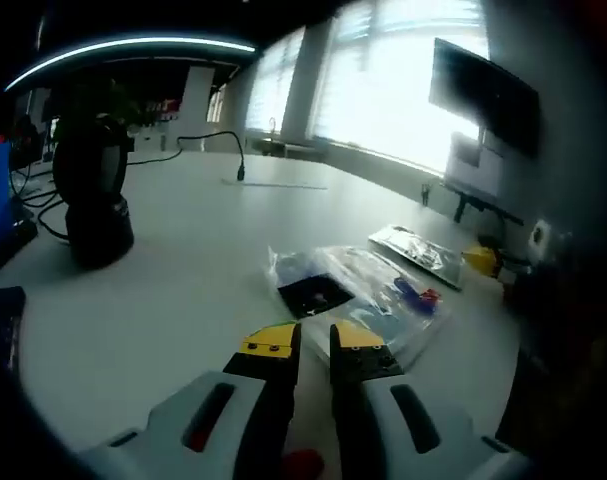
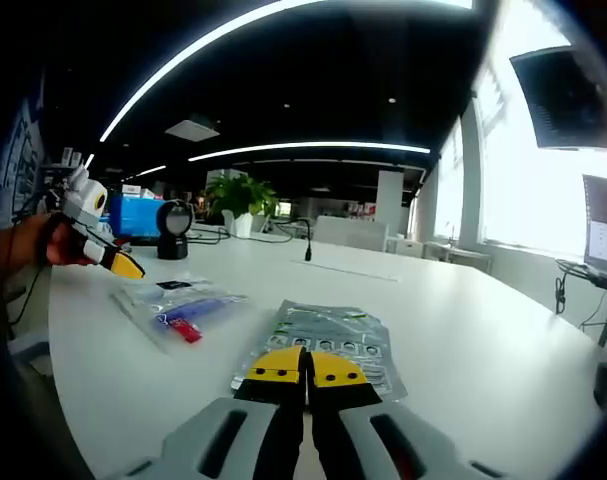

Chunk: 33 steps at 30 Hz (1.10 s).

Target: Clip sheet goods on table flip sheet goods clip sheet goods scan sheet goods put sheet goods back to table

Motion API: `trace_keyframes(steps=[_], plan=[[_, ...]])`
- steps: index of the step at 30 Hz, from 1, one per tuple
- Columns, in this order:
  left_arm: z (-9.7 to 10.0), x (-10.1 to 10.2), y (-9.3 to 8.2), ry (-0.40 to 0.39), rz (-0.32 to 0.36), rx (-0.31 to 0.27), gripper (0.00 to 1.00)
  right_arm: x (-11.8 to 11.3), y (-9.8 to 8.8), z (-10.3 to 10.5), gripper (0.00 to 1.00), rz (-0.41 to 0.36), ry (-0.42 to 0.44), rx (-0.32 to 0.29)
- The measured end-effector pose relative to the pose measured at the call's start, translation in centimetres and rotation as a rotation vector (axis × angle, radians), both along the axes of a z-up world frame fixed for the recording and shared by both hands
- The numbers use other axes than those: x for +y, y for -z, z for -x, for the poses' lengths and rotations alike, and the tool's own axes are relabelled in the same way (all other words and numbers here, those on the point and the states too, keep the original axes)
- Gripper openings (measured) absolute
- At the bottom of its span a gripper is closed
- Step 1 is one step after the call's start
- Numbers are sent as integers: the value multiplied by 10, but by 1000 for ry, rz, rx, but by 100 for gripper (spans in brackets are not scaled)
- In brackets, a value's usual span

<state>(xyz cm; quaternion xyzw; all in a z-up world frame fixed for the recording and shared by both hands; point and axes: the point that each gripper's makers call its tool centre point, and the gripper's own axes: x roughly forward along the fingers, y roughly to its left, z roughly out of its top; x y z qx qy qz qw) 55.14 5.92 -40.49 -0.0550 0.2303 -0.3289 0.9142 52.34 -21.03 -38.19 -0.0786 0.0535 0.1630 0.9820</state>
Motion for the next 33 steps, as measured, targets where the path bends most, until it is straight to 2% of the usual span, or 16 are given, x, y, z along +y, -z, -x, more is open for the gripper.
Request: trace_keyframes(steps=[3,8,11,13,17,21,25,30,33], plan=[[-2,4,-1,-10,58,68,4,-1,0,-1,0,3,1,-2],[-4,5,-7,7,110,109,4,-3,0,-2,0,1,-3,-3],[-6,3,-6,8,151,153,4,-3,1,-2,0,4,-3,-3],[-5,-2,-5,15,192,204,4,-2,1,-3,0,6,-5,-3],[-12,-4,-2,14,196,233,4,-2,1,-3,0,3,-5,-2],[-17,0,2,-13,218,305,4,-2,1,-3,0,5,-3,-1],[-20,3,4,-21,207,344,2,-2,1,-3,0,9,-2,-3],[-20,0,1,-25,260,431,2,-2,2,-3,0,12,-2,-1],[-18,-2,3,-31,256,468,3,-2,2,-3,0,9,-1,0]])
